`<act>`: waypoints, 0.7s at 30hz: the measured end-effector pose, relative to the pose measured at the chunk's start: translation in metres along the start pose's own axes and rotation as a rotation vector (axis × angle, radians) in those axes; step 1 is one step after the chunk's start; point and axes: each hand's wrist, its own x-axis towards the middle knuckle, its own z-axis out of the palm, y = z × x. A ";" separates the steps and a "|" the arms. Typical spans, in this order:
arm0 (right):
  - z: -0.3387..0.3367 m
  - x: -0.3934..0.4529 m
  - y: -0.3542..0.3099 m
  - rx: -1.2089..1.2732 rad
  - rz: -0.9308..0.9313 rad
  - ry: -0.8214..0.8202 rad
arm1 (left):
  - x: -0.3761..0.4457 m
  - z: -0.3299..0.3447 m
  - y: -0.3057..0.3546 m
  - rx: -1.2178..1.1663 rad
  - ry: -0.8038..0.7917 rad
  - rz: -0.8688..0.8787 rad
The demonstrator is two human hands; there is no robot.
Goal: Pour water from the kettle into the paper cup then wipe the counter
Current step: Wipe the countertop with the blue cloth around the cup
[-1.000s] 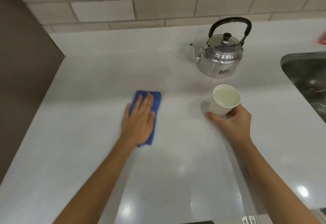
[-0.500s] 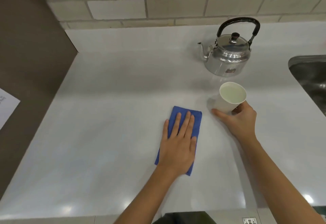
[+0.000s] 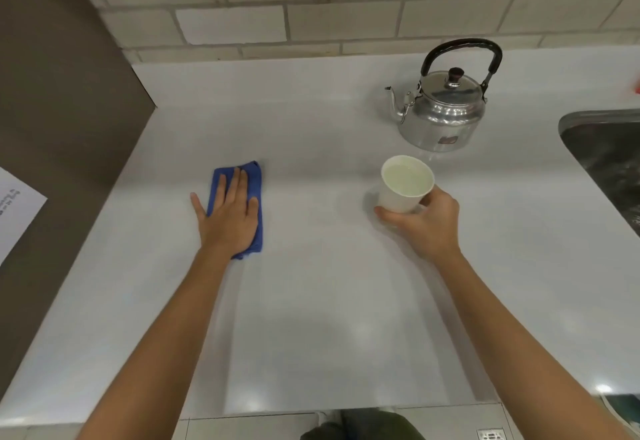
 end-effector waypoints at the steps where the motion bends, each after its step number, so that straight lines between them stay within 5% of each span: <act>1: 0.006 0.000 -0.003 0.007 -0.016 -0.010 | 0.003 -0.002 -0.003 0.000 -0.002 -0.006; 11: 0.044 0.012 -0.010 -0.045 -0.022 -0.101 | -0.020 0.002 -0.008 0.039 -0.016 0.073; 21: 0.024 -0.010 -0.006 -0.030 0.008 -0.169 | -0.140 0.025 0.052 0.082 0.055 0.145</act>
